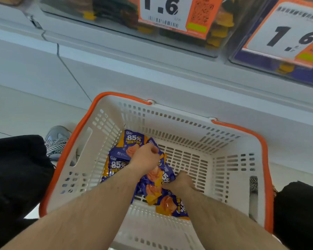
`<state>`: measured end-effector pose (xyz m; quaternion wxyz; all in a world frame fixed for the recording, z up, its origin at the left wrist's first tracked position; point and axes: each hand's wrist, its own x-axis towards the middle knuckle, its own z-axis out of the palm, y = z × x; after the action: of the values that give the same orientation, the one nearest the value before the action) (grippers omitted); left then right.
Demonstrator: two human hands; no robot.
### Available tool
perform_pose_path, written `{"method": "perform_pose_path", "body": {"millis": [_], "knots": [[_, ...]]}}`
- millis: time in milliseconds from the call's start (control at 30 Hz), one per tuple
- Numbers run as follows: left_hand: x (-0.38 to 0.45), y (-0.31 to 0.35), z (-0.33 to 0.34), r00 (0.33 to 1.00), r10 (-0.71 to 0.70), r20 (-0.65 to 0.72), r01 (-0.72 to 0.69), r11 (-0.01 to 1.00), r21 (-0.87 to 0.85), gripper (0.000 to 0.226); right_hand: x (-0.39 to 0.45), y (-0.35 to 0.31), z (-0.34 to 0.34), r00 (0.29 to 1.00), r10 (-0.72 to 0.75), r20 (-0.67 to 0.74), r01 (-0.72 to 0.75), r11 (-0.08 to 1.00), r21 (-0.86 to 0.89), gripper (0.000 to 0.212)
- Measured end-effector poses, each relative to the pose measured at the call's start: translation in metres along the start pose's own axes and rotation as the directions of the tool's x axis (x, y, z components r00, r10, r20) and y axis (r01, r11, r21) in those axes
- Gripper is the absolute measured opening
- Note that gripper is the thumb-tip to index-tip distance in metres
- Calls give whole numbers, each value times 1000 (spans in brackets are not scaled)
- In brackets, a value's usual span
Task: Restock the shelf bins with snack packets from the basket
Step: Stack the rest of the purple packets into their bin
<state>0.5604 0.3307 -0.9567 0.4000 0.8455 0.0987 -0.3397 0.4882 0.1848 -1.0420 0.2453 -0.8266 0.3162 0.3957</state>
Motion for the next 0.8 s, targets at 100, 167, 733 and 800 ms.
{"method": "perform_pose_path", "body": {"millis": [100,167,733,800], "knots": [[4,5,0,1000,0,0,0,999,-34,25,-1,-3,9,996,-11,-93,5,997,-72,47],[6,8,2,1000,15,-5,-15,999,-34,23,2,-3,12,995,-9,-100,1,997,-75,38],[-33,27,-10,997,59,-43,-48,972,230,26,-15,5,-64,962,-217,-164,254,933,255,15],[-39,36,-7,996,78,-30,-69,970,234,31,-26,5,-91,942,-272,-197,311,926,212,18]]}}
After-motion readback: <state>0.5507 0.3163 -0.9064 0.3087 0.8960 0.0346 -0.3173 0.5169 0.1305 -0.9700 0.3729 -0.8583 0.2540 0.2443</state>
